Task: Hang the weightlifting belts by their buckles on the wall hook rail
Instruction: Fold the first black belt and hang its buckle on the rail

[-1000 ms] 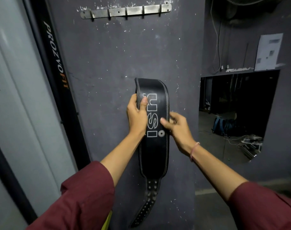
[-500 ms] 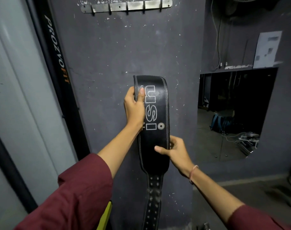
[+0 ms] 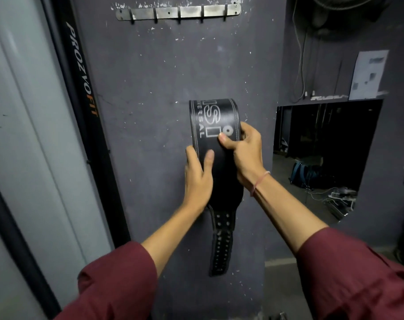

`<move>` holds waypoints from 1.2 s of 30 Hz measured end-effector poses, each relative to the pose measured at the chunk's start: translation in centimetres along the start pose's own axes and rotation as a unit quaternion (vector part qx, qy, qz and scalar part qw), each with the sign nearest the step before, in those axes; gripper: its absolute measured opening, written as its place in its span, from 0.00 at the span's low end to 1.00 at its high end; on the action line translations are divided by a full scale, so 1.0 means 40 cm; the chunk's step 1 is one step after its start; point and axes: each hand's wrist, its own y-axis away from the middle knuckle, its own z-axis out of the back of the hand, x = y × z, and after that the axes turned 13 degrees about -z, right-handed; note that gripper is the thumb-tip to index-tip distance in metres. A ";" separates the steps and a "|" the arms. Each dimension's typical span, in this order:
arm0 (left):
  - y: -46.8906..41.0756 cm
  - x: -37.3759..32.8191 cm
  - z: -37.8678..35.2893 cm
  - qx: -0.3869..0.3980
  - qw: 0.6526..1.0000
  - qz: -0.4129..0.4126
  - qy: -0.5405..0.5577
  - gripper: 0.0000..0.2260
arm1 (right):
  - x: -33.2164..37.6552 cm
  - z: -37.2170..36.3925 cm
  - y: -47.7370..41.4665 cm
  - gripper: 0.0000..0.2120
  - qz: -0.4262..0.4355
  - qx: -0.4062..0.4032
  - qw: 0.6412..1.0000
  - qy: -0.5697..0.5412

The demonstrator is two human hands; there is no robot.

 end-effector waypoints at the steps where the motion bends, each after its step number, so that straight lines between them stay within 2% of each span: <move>1: 0.038 0.009 -0.006 0.025 0.999 0.020 -0.014 0.18 | 0.014 -0.002 -0.010 0.12 -0.003 -0.005 1.000 -0.013; 5: 0.145 0.085 -0.014 0.085 0.992 0.084 -0.046 0.31 | 0.033 0.010 -0.034 0.11 -0.011 -0.020 0.999 -0.049; 6: 0.161 0.096 -0.013 0.085 0.991 0.087 -0.050 0.31 | 0.033 0.017 -0.038 0.11 -0.010 -0.023 0.998 -0.058; 8: 0.168 0.094 -0.021 0.065 0.994 0.089 -0.023 0.27 | 0.034 0.028 -0.037 0.11 -0.006 -0.020 0.998 -0.062; 11: 0.115 0.042 -0.039 -0.004 0.996 0.086 0.014 0.30 | 0.024 0.040 -0.023 0.11 0.002 -0.003 1.000 -0.024; 15: -0.032 -0.035 -0.037 -0.050 0.998 0.039 0.023 0.16 | -0.001 0.052 0.005 0.11 -0.003 0.009 1.000 -0.010; 16: -0.079 -0.042 -0.031 -0.049 0.997 0.051 0.031 0.16 | -0.006 0.057 0.009 0.11 -0.006 0.011 1.000 -0.008; 18: -0.166 -0.039 -0.023 -0.046 0.987 0.135 0.071 0.23 | -0.019 0.066 0.023 0.12 -0.016 0.017 1.000 0.001; 20: -0.202 -0.032 -0.021 -0.051 0.969 0.202 0.135 0.20 | -0.032 0.069 0.037 0.13 -0.022 0.025 0.999 0.001; 24: -0.167 -0.034 -0.031 -0.059 0.983 0.134 0.115 0.15 | -0.070 0.102 0.070 0.17 -0.025 0.065 0.998 0.013; 27: -0.150 -0.024 -0.022 -0.079 0.985 0.109 0.105 0.10 | -0.172 0.161 0.142 0.15 -0.096 0.096 0.989 0.054; 30: -0.149 -0.008 -0.009 -0.084 0.989 0.088 0.089 0.09 | -0.267 0.194 0.213 0.12 -0.166 0.100 0.977 0.088; 33: -0.153 -0.003 -0.001 -0.093 0.989 0.076 0.084 0.11 | -0.234 0.172 0.177 0.12 -0.142 0.093 0.980 0.100; 34: -0.157 0.002 0.003 -0.100 0.988 0.080 0.087 0.15 | -0.205 0.157 0.153 0.12 -0.123 0.094 0.984 0.086; 36: -0.162 0.021 0.010 -0.118 0.984 0.096 0.091 0.28 | -0.145 0.126 0.105 0.11 -0.087 0.087 0.991 0.041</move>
